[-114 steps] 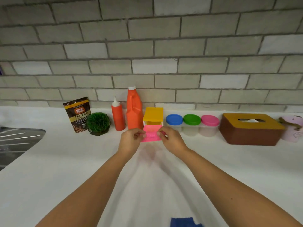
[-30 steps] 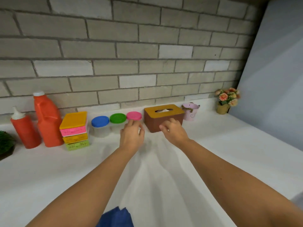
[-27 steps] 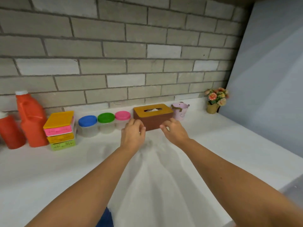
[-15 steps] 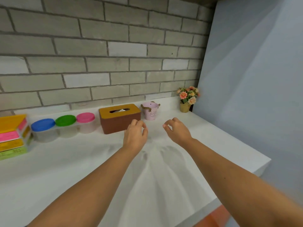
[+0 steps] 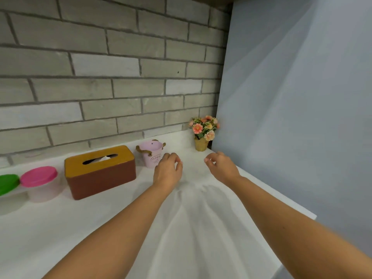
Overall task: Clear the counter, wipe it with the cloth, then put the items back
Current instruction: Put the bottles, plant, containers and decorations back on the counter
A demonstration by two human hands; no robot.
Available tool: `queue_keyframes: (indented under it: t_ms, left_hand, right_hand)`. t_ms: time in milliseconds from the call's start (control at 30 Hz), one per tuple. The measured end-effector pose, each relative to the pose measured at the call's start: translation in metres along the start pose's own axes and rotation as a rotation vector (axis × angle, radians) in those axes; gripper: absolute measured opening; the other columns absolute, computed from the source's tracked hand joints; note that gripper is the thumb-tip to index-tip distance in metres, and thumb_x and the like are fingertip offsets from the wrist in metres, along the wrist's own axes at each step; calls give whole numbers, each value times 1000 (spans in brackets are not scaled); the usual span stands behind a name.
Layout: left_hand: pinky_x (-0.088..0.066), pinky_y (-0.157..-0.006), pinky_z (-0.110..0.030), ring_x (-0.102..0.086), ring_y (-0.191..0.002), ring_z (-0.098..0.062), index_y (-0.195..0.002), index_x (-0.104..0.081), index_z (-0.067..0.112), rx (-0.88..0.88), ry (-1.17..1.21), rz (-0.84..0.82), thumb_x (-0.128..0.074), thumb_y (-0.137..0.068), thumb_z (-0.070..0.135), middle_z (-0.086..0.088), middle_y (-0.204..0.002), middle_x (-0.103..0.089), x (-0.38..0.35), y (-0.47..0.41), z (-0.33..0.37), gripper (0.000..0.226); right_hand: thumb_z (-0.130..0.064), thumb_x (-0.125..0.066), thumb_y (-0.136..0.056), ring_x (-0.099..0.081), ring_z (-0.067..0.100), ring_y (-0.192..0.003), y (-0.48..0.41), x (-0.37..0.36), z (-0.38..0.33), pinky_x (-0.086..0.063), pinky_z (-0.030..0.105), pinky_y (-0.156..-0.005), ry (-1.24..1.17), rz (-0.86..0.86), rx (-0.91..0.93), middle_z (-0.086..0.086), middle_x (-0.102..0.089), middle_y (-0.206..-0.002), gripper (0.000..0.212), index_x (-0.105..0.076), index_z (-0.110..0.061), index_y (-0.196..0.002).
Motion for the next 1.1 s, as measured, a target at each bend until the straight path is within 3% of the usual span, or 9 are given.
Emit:
queue_keyframes:
  t_ms: [400, 600, 833, 1000, 1100]
  left_hand:
    - [-47, -79, -36, -57, -89, -23, -97, -56, 11, 64, 18, -34, -47, -94, 22, -4, -104, -56, -67, -61, -1, 14]
    - [-48, -76, -35, -57, -87, -21, -93, -56, 12, 181, 42, -2, -48, -93, 22, -2, -100, -55, -101, -90, -5, 13]
    - [-39, -70, -25, -55, -86, -19, -96, -59, 12, 301, 88, 38, -48, -93, 19, 1, -96, -54, -148, -119, -5, 13]
    - [-32, -74, -18, -53, -94, -18, -106, -61, 6, 391, 128, 64, -44, -97, 18, -8, -107, -58, -171, -132, -10, 22]
    - [-31, -77, -19, -54, -106, -24, -112, -59, 4, 433, 165, 78, -40, -99, 20, -12, -115, -59, -181, -140, -16, 28]
  right_hand:
    - [-31, -40, -99, -54, 26, -109, -77, -14, 73, -42, 31, -84, -5, -68, -47, 9, -56, -119, 34, -61, -13, -118]
    - [-32, -41, -98, -56, 27, -107, -130, -32, 103, -47, 35, -86, -52, -138, -15, 11, -57, -117, 33, -62, -12, -115]
    - [-32, -41, -97, -58, 28, -104, -180, -59, 149, -46, 31, -81, -81, -237, -39, 12, -63, -113, 32, -61, -13, -114]
    - [-36, -44, -96, -53, 29, -118, -207, -76, 173, -43, 39, -100, -163, -294, -87, 11, -58, -128, 39, -54, -15, -127]
    - [-40, -49, -93, -50, 31, -123, -224, -84, 178, -42, 40, -102, -195, -286, -54, 10, -53, -135, 52, -41, -15, -138]
Point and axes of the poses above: each hand's wrist, its own y-axis away from the middle knuckle, its own x-axis out of the back of the hand, z = x × y, the point moved 8 cm from there along -y, towards the middle knuckle
